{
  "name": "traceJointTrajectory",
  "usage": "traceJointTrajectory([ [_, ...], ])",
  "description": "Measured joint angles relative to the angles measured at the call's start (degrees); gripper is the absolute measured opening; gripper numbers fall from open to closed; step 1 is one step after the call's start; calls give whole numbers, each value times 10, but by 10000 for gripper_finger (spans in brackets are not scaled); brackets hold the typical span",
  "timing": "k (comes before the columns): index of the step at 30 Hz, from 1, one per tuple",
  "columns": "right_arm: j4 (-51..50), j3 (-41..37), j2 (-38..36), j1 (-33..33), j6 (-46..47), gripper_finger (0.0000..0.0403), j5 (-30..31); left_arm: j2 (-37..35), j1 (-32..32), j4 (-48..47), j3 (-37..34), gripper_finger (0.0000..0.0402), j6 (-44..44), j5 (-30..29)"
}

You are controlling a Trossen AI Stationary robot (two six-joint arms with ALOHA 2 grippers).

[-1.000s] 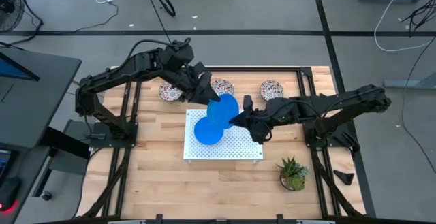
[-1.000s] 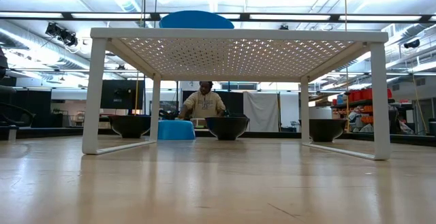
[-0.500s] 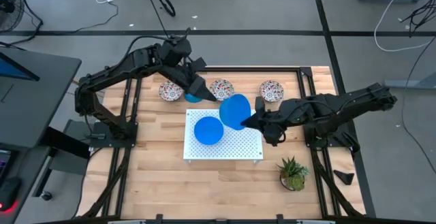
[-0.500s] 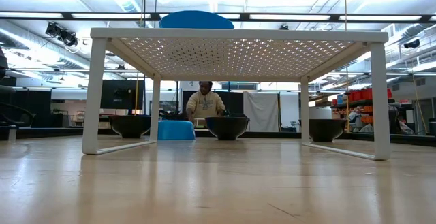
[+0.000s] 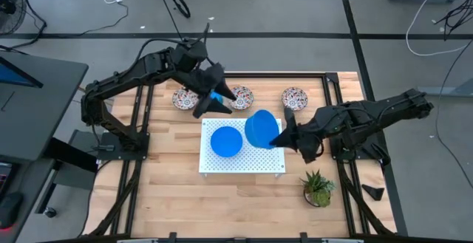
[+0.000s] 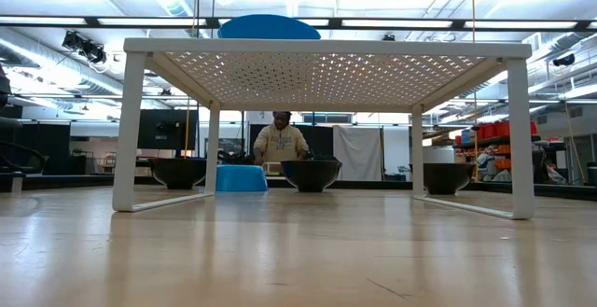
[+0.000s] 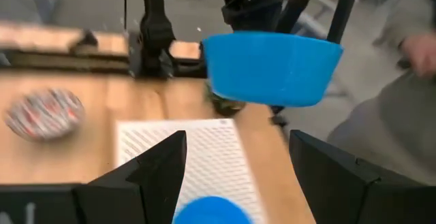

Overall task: Pick & Place Mini bowls
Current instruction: Stack the left blue bowl on top of the blue bowl on the shelf

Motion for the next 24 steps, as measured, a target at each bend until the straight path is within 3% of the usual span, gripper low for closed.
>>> traceJointTrajectory([
  [9,9,0,0,0,182,0,-131,0,-8,2,0,264,254,-13],
  [13,50,0,4,-2,293,0,-205,0,-21,1,0,264,321,-15],
  [20,151,0,35,-35,477,0,-343,0,-56,-1,0,264,356,-15],
  [24,156,17,58,-66,515,0,-406,0,-77,-1,0,266,317,-15],
])
